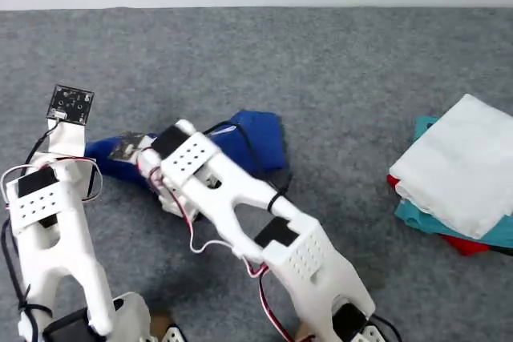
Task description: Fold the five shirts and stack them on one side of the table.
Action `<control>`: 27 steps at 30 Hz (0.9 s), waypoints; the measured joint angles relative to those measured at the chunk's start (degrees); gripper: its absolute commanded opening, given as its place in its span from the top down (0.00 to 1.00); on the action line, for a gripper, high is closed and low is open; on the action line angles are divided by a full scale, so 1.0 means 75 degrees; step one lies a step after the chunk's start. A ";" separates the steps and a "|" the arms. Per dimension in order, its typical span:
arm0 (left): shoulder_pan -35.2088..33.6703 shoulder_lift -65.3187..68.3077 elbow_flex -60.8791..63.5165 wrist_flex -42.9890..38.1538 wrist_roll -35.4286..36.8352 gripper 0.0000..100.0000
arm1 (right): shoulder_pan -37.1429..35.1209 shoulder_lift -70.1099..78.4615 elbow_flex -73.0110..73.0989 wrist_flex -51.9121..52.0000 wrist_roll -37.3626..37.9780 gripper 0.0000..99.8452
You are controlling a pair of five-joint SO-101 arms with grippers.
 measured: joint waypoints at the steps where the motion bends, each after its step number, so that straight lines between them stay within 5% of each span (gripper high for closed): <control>1: 0.0000 0.0000 0.0000 0.0000 0.0000 0.99 | 0.0117 0.0035 0.0000 -0.0012 0.0000 1.00; 15: 0.0000 0.0000 -0.0129 0.0105 0.0000 0.99 | 0.0856 -0.0656 0.0000 0.0809 0.0703 0.98; 22: 0.0000 0.0000 -0.0246 0.0152 0.0176 0.99 | 0.0539 -0.0785 0.0000 0.0867 0.0738 0.78; 27: -0.0141 0.0000 -0.0246 0.0152 0.0176 0.99 | 0.0188 -0.0785 0.0000 0.0633 0.0270 0.76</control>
